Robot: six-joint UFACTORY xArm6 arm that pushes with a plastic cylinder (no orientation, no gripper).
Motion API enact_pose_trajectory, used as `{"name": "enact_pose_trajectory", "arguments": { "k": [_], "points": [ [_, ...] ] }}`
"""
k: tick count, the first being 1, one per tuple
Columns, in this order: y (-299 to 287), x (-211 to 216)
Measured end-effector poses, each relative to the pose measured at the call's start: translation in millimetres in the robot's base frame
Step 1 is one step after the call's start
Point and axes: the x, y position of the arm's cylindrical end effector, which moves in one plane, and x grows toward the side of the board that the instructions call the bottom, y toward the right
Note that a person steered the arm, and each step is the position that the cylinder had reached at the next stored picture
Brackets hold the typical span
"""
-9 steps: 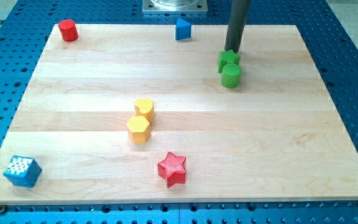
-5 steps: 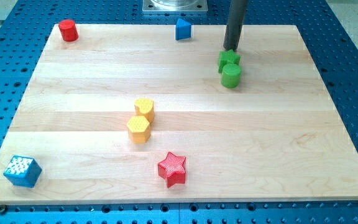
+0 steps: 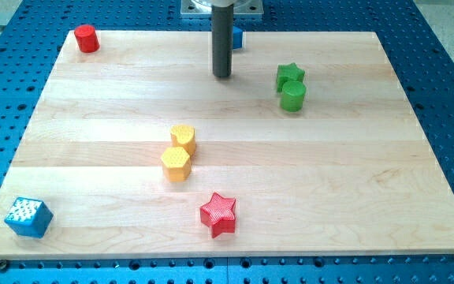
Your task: Move the yellow hexagon diagonally bottom right to the yellow heart
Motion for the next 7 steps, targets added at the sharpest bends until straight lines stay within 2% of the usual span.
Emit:
{"name": "enact_pose_trajectory", "arguments": {
  "k": [1, 3, 5, 7],
  "points": [
    [-2.8, 12.6],
    [-112.0, 116.1],
    [-163.2, 207.7],
    [-87.0, 221.7]
  ]
}}
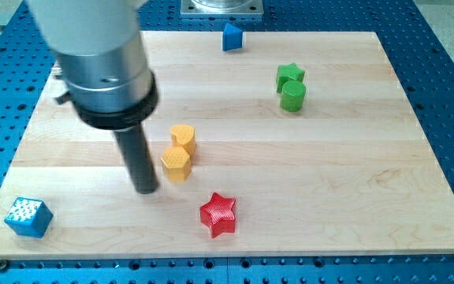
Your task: Move the yellow hexagon diagonally bottom right to the yellow heart
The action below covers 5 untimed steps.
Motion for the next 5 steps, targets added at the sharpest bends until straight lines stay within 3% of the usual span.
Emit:
{"name": "enact_pose_trajectory", "arguments": {
  "k": [3, 4, 5],
  "points": [
    [10.1, -6.5],
    [47.7, -6.5],
    [136.1, -3.9]
  ]
}}
